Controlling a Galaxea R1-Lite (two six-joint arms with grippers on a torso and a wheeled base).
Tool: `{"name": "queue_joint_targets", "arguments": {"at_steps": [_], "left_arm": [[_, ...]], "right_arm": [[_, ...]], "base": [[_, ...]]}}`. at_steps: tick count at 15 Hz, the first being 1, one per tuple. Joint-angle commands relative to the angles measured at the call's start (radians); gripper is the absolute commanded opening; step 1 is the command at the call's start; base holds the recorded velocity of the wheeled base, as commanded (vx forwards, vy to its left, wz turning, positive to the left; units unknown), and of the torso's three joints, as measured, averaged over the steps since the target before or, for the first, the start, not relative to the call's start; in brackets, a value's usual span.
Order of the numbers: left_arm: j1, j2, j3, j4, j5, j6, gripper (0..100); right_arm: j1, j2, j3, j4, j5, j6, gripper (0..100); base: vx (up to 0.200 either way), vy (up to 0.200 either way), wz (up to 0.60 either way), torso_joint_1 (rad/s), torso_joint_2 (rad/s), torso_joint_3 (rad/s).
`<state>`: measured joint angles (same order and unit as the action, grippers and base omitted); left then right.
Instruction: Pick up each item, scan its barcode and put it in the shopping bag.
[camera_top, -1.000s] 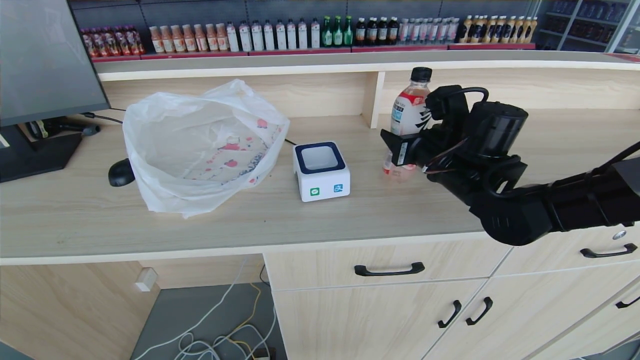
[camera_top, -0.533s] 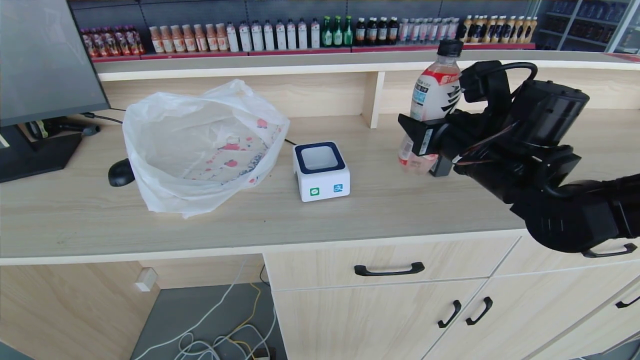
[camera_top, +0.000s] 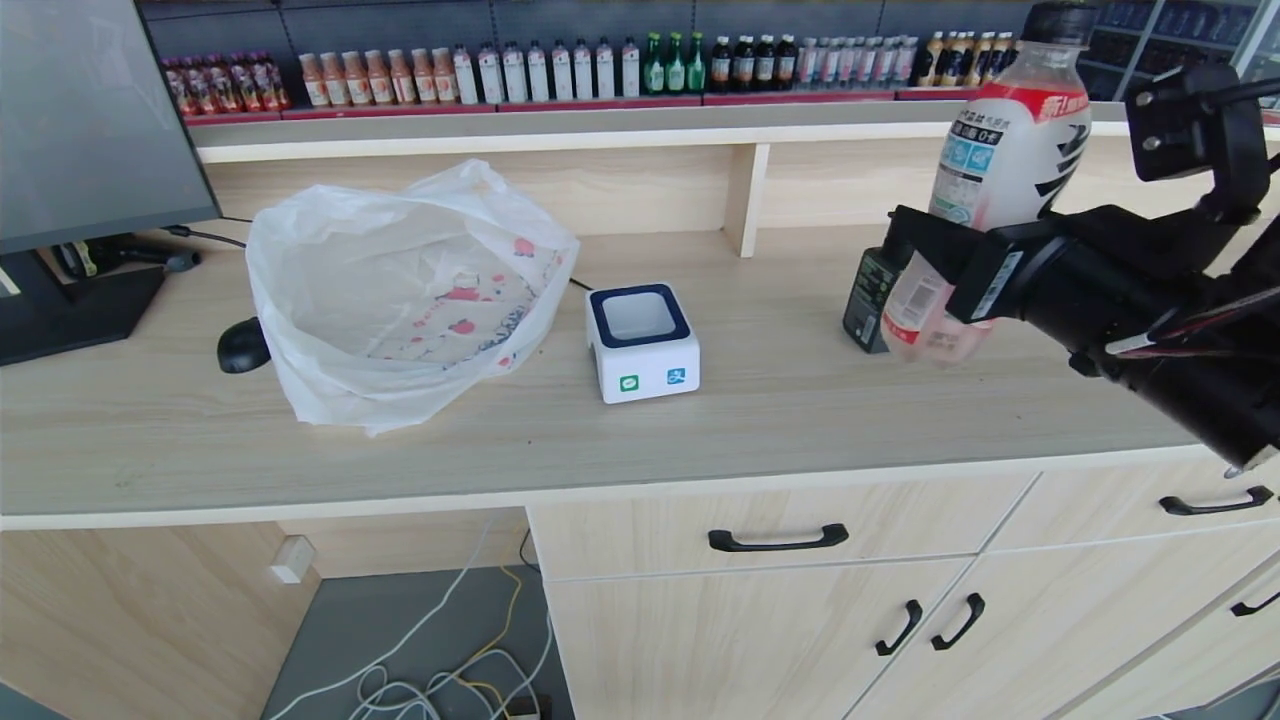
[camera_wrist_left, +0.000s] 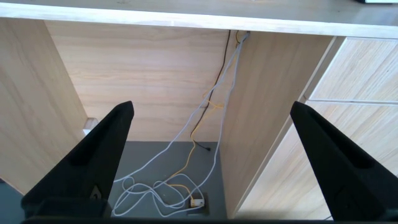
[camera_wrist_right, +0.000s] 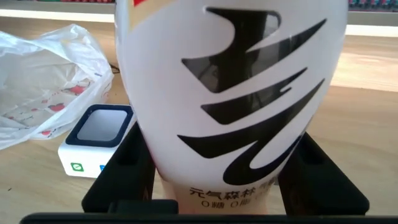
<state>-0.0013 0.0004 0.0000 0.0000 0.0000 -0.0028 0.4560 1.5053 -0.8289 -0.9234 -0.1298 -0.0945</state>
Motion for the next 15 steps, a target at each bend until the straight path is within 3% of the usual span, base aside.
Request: {"name": "queue_joint_targets", "arguments": {"at_steps": [1,8,15], "left_arm": [[0.000,0.000,0.000,0.000,0.000,0.000,100],[0.000,0.000,0.000,0.000,0.000,0.000,100],[0.000,0.000,0.000,0.000,0.000,0.000,100]], "right_arm": [[0.001,-0.120,0.071,0.000,0.004,-0.001,0],[0.001,-0.195,0.165,0.000,0.016,0.033,0],[-0.005,-0.165,0.289,-0.003,0.191,0.257,0]], "base": [[0.000,0.000,0.00,0.000,0.00,0.000],[0.000,0.000,0.00,0.000,0.00,0.000],[0.000,0.000,0.00,0.000,0.00,0.000]]}}
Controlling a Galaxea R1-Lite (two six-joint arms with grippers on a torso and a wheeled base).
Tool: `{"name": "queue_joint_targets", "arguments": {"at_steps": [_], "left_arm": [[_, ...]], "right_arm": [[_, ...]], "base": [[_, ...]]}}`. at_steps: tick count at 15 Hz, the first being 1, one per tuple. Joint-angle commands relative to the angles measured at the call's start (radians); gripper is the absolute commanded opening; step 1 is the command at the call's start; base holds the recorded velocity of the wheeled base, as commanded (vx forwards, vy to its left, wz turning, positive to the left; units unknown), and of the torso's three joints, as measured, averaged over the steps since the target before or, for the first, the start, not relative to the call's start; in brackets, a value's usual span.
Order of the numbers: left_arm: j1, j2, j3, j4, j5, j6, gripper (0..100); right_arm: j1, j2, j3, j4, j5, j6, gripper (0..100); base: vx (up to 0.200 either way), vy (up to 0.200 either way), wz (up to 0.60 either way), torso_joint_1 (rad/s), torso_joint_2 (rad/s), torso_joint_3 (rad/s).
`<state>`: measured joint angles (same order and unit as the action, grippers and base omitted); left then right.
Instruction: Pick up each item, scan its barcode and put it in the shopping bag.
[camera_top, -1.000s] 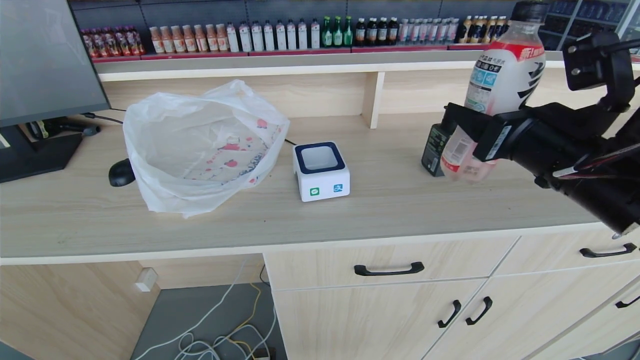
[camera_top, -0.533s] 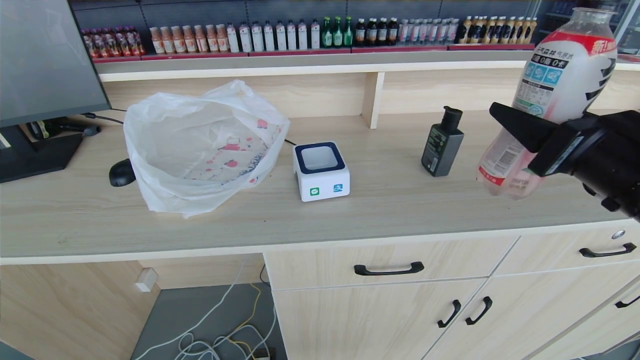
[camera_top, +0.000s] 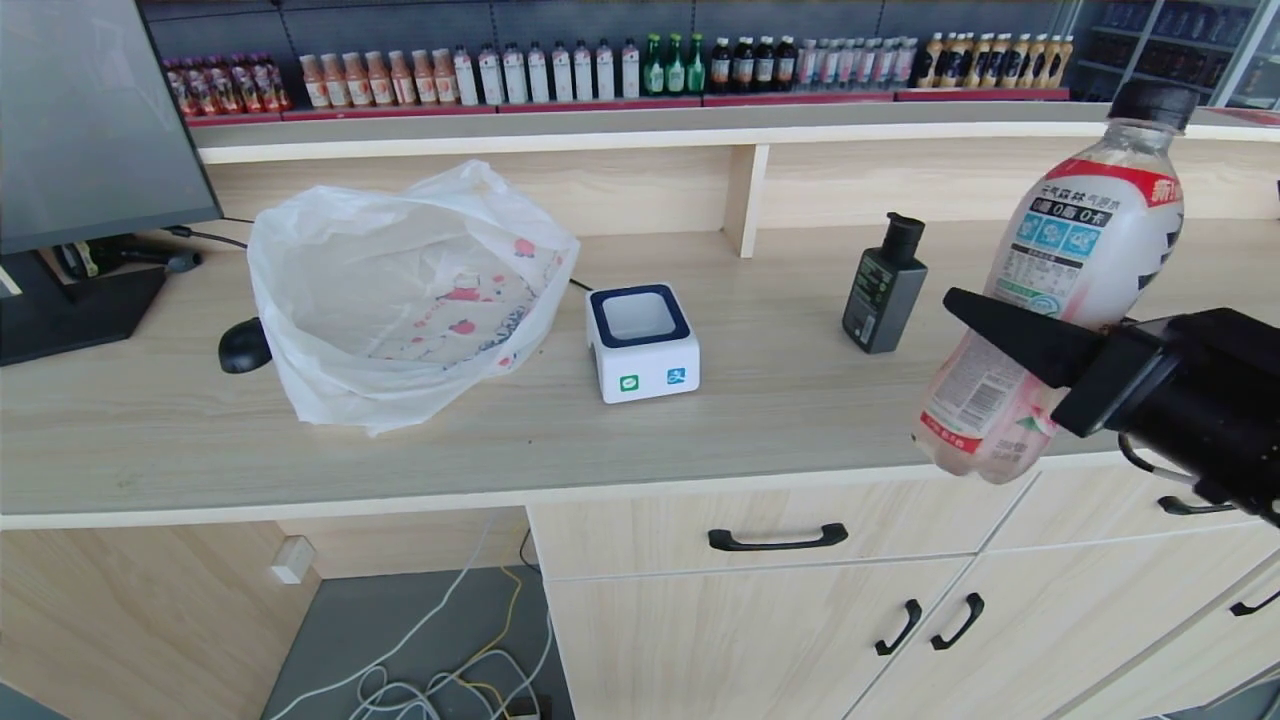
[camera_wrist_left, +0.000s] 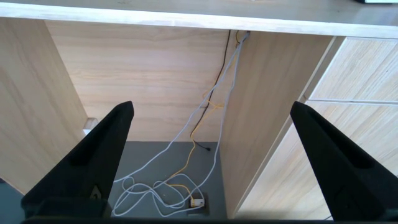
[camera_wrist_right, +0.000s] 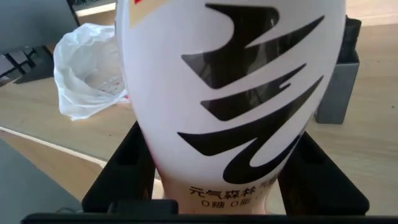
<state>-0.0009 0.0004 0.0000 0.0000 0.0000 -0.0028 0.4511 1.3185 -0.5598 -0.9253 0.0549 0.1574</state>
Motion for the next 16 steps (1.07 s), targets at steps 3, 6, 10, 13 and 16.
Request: {"name": "queue_joint_targets", "arguments": {"at_steps": [3,6,10,13,16], "left_arm": [[0.001,0.000,0.000,0.000,0.000,0.000,100],[0.001,0.000,0.000,0.000,0.000,0.000,100],[-0.001,0.000,0.000,0.000,0.000,0.000,100],[0.001,0.000,0.000,0.000,0.000,0.000,100],[-0.001,0.000,0.000,0.000,0.000,0.000,100]], "right_arm": [[0.005,0.047,0.047,-0.006,0.102,0.109,0],[0.038,0.062,0.043,-0.007,0.293,0.131,0],[0.130,0.073,0.060,-0.017,0.436,0.200,0],[0.163,0.143,0.063,-0.138,0.508,0.277,0],[0.167,0.261,0.063,-0.348,0.546,0.301,0]], "base": [[0.000,0.000,0.00,0.000,0.00,0.000],[0.000,0.000,0.00,0.000,0.00,0.000],[0.000,0.000,0.00,0.000,0.00,0.000],[0.000,0.000,0.00,0.000,0.00,0.000],[0.000,0.000,0.00,0.000,0.00,0.000]]}}
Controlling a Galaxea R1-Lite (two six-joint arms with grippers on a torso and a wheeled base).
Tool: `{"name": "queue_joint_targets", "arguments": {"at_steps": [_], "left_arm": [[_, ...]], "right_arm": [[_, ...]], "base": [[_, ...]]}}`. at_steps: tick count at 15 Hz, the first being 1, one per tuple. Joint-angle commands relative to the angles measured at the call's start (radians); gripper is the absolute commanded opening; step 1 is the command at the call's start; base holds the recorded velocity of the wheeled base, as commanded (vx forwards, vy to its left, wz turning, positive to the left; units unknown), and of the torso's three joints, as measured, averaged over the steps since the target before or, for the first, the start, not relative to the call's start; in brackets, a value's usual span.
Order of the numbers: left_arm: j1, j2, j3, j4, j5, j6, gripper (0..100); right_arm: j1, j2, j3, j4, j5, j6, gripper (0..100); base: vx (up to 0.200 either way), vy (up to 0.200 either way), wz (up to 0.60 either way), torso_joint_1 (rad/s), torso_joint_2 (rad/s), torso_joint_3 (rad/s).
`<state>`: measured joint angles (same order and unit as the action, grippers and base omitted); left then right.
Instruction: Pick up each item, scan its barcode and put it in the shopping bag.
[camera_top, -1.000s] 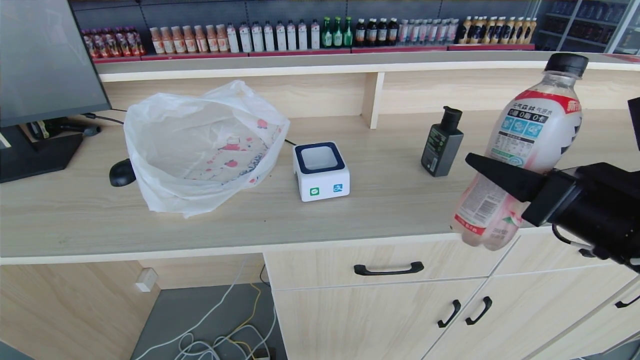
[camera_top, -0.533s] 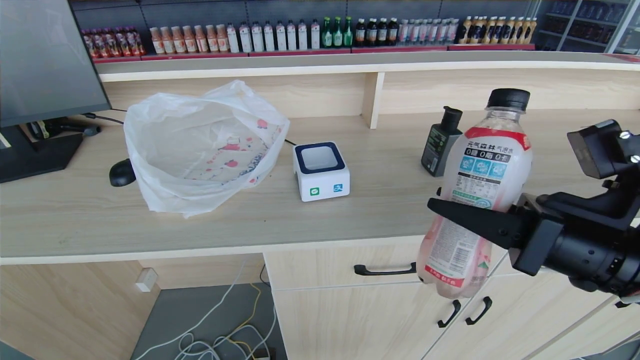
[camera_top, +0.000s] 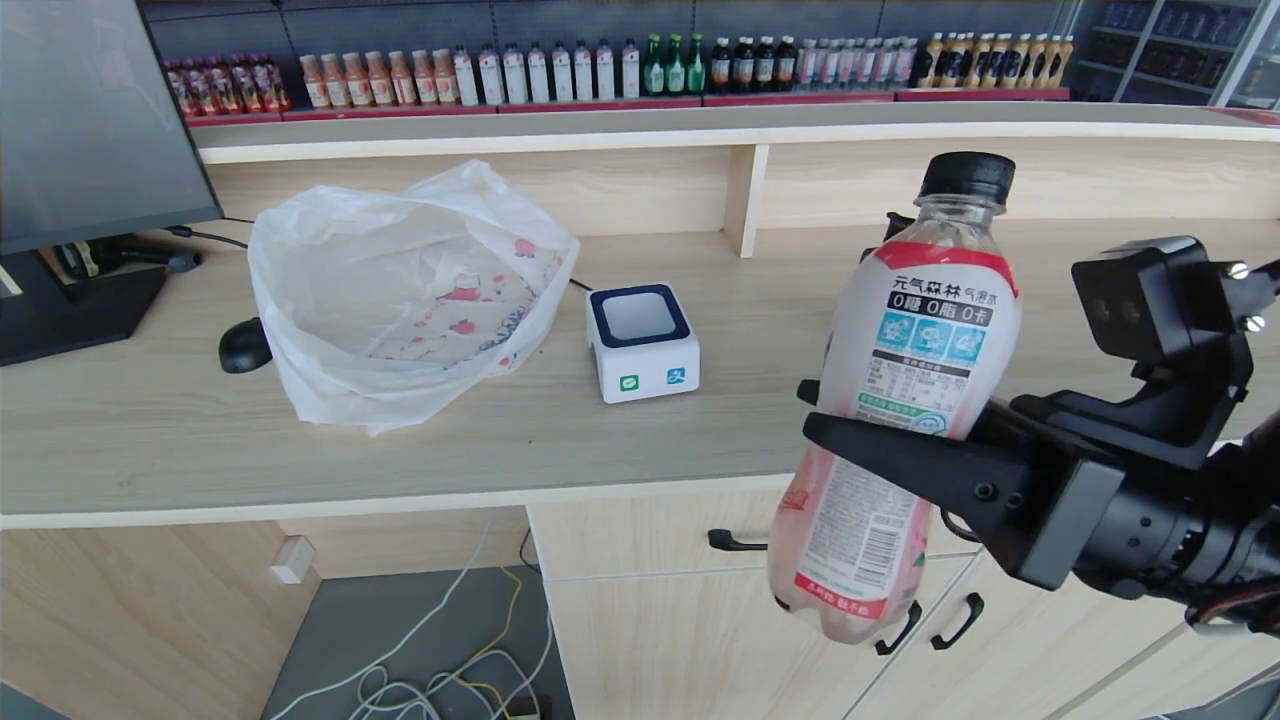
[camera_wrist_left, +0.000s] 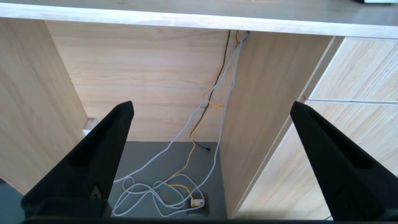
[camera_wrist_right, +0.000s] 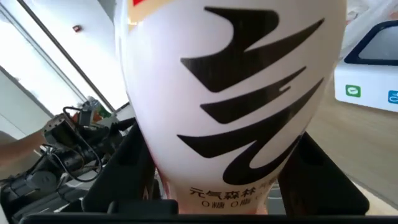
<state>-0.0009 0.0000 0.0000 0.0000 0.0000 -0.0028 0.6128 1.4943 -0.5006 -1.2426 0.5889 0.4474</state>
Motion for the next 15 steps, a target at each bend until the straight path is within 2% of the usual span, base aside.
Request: {"name": "queue_joint_targets", "arguments": {"at_steps": [1,3,6,10,15], "left_arm": [[-0.001,0.000,0.000,0.000,0.000,0.000,100],[0.001,0.000,0.000,0.000,0.000,0.000,100],[0.001,0.000,0.000,0.000,0.000,0.000,100],[-0.001,0.000,0.000,0.000,0.000,0.000,100],[-0.001,0.000,0.000,0.000,0.000,0.000,100]], "right_arm": [[0.007,0.098,0.004,-0.055,0.026,0.016,0],[0.007,0.123,-0.007,-0.113,0.114,0.036,0],[0.008,0.124,-0.038,-0.117,0.160,0.077,0],[0.038,0.144,-0.119,-0.117,0.163,0.163,0],[0.074,0.164,-0.156,-0.115,0.149,0.168,0]], "base": [[0.000,0.000,0.00,0.000,0.00,0.000],[0.000,0.000,0.00,0.000,0.00,0.000],[0.000,0.000,0.00,0.000,0.00,0.000],[0.000,0.000,0.00,0.000,0.00,0.000],[0.000,0.000,0.00,0.000,0.00,0.000]]}}
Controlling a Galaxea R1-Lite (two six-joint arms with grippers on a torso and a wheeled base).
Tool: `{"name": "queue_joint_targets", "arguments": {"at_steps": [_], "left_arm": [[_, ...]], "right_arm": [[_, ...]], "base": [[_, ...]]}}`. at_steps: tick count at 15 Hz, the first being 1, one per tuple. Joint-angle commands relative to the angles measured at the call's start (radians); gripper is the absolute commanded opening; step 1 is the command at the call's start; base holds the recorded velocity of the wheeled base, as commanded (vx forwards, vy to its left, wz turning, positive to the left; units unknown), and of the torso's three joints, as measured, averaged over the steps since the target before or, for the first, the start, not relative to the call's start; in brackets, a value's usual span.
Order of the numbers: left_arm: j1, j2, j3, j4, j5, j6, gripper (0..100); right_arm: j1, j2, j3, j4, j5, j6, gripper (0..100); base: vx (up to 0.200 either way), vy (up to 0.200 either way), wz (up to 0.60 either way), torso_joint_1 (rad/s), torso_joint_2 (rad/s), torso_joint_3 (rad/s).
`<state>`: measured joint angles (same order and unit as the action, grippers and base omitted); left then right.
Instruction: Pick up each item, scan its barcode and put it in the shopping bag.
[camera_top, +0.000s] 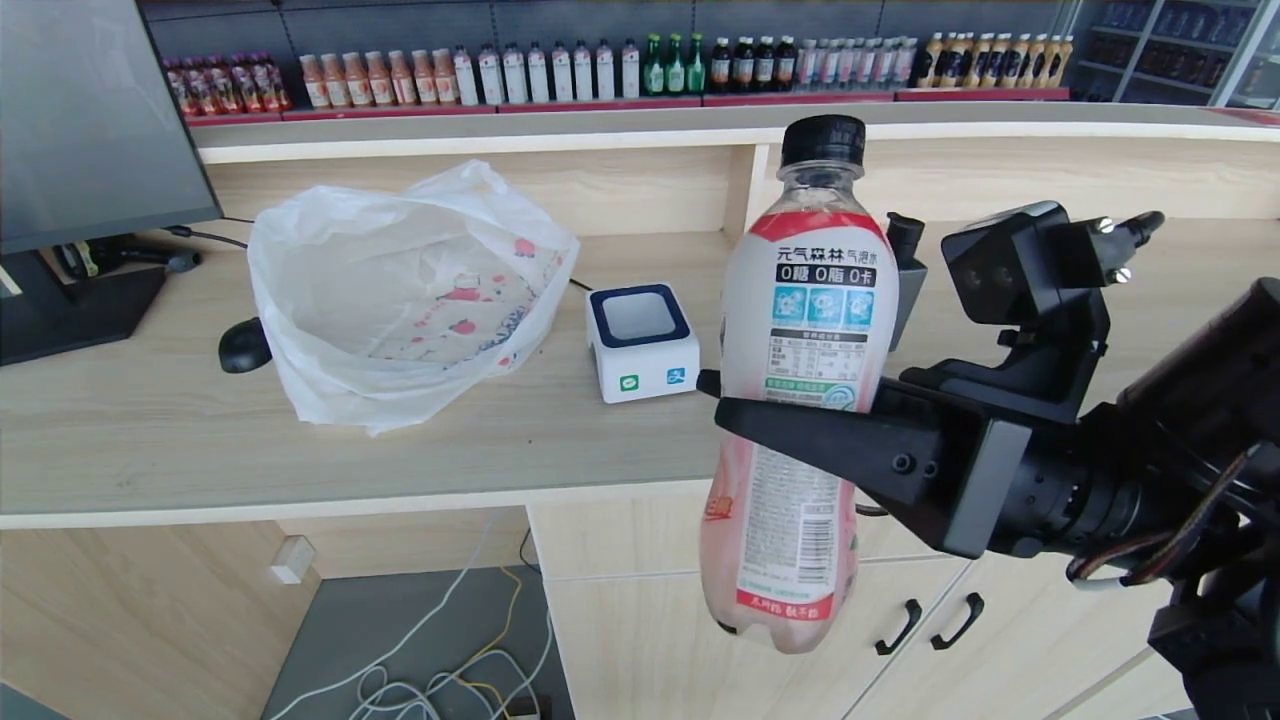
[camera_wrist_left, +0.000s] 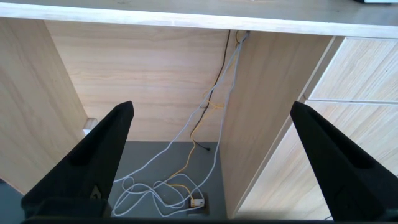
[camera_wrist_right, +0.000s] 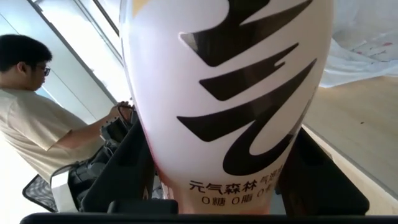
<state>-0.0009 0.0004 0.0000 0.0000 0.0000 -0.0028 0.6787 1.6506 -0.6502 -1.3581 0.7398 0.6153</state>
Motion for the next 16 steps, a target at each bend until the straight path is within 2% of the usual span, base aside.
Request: {"name": "queue_joint_targets", "arguments": {"at_steps": [1,4,9,16], "left_arm": [[-0.001,0.000,0.000,0.000,0.000,0.000,100],[-0.001,0.000,0.000,0.000,0.000,0.000,100],[-0.001,0.000,0.000,0.000,0.000,0.000,100],[0.001,0.000,0.000,0.000,0.000,0.000,100]], "right_arm": [[0.010,0.008,-0.003,0.001,-0.002,0.000,0],[0.012,0.015,0.000,0.004,-0.026,0.000,0],[0.073,0.018,-0.008,0.005,-0.063,-0.002,0],[0.068,0.018,-0.005,0.005,-0.066,-0.005,0]], "base": [[0.000,0.000,0.00,0.000,0.00,0.000],[0.000,0.000,0.00,0.000,0.00,0.000],[0.000,0.000,0.00,0.000,0.00,0.000],[0.000,0.000,0.00,0.000,0.00,0.000]]}}
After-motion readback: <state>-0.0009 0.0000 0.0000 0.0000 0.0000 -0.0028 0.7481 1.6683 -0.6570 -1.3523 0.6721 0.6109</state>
